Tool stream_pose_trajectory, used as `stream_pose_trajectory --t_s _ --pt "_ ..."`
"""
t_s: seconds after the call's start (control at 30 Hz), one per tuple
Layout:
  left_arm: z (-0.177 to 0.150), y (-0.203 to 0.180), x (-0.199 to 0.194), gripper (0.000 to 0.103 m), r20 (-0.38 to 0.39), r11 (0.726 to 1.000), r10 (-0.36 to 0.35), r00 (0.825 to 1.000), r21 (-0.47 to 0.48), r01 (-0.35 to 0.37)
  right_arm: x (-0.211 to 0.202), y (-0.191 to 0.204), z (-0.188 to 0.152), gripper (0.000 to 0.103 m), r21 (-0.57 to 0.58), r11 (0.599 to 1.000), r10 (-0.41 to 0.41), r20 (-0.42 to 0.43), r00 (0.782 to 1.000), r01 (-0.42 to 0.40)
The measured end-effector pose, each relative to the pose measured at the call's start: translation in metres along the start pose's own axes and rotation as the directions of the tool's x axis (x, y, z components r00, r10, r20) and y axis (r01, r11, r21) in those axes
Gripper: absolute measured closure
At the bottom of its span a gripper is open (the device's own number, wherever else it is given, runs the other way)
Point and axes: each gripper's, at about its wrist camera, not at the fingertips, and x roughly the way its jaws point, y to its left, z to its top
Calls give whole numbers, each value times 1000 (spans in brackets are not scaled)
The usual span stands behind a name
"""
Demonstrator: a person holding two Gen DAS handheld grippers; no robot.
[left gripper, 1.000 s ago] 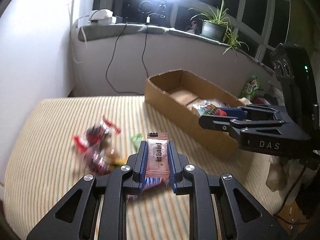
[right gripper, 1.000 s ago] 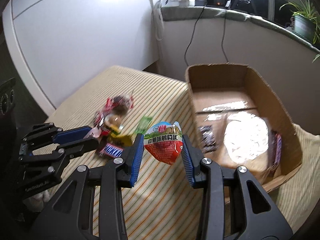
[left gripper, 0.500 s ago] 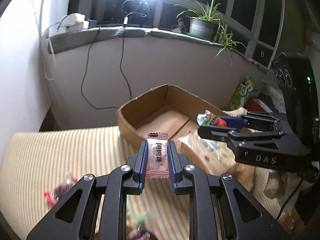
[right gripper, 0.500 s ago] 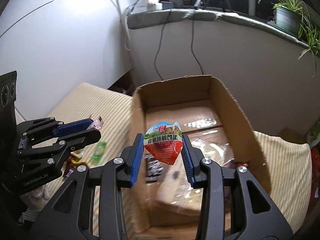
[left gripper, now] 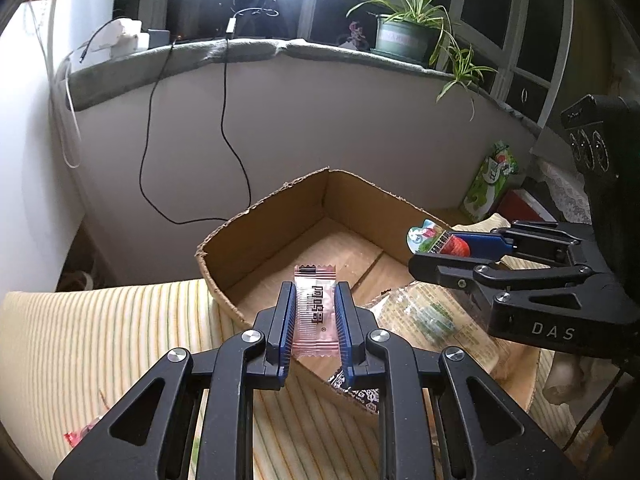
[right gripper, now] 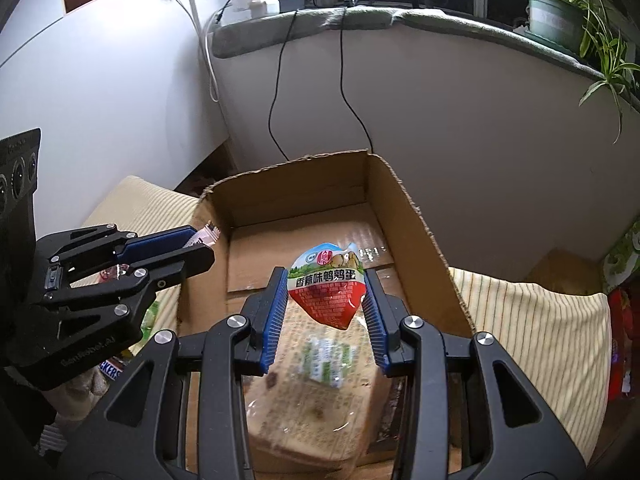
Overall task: Organize snacks
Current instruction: 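Carry both snacks over the cardboard box and open both grippers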
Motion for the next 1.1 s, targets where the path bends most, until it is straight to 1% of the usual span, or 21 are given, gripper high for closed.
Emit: stream_pose_trajectory --t_s 0.3,0.67,0.73,0.8,0.87,0.93,1.0,1.1 --pt "1 -3 9 85 -15 1000 3 1000 5 -3 8 -3 -3 63 1 1000 -11 -19 1000 11" --pt "2 -5 8 84 -15 1000 12 1000 16 -11 10 -4 -2 61 -3 1000 -28 -23 999 28" --pt "2 -5 7 80 -13 1000 12 1000 18 -12 8 -3 -3 53 -6 999 -34 -19 999 34" --pt "2 -5 5 71 -10 1000 16 1000 17 -16 6 -4 -4 48 -7 999 -37 -16 999 37" --pt "3 -5 4 69 -7 1000 17 1000 16 -17 4 -4 -4 45 -9 999 -43 -12 999 43" --pt "3 -4 2 66 -3 1000 19 1000 17 -19 2 -5 -4 39 -10 999 -50 -8 999 50" --pt "3 -3 -1 65 1 1000 19 1000 15 -19 -2 -5 -5 37 -8 998 -55 -2 998 55" --pt "3 -2 -8 65 8 1000 20 1000 13 -20 -8 -4 -7 37 -6 998 -55 3 999 55"
